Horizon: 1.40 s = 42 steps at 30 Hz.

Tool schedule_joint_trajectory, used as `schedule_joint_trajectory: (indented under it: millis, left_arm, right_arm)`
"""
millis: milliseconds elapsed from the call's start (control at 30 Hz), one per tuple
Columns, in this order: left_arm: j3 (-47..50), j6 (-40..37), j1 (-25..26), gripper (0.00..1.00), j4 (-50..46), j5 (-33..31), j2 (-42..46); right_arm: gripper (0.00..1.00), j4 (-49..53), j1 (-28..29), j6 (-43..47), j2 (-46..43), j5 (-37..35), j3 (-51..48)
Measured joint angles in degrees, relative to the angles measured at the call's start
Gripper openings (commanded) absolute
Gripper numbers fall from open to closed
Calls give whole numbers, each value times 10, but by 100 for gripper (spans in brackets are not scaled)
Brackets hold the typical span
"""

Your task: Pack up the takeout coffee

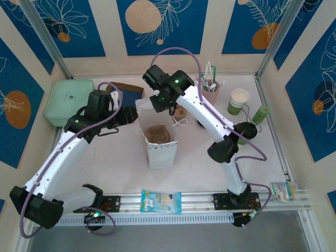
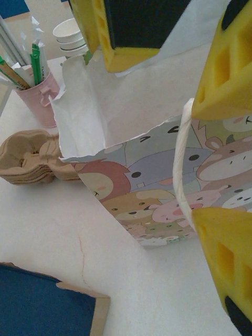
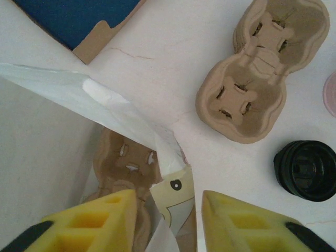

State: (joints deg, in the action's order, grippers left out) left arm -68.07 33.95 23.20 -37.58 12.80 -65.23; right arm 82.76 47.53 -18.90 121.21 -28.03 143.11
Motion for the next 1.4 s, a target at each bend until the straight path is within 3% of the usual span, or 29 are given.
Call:
schedule_joint_trajectory:
  millis: [233, 433, 667, 867, 1100, 1400]
  left_arm:
    - [-1, -11, 10, 46, -9, -8, -21]
    - [-5, -15, 16, 42, -11, -13, -22]
    - [-9, -15, 21, 31, -6, -12, -16]
    - [-9, -22, 25, 26, 5, -11, 9]
    - [6, -30, 26, 19, 47, -8, 75]
    - [75, -30, 29, 23, 128, 22, 143]
  right_arm:
    - [6, 0, 0, 5, 0, -7, 0]
    - [0, 0, 0, 5, 0, -11, 0]
    - [0, -32, 11, -4, -37, -12, -31]
    - [0, -124, 43, -10, -163, -22, -144]
    - [0, -295, 71, -10, -337, -41, -343]
    - [0, -501, 90, -1, -458, -61, -550]
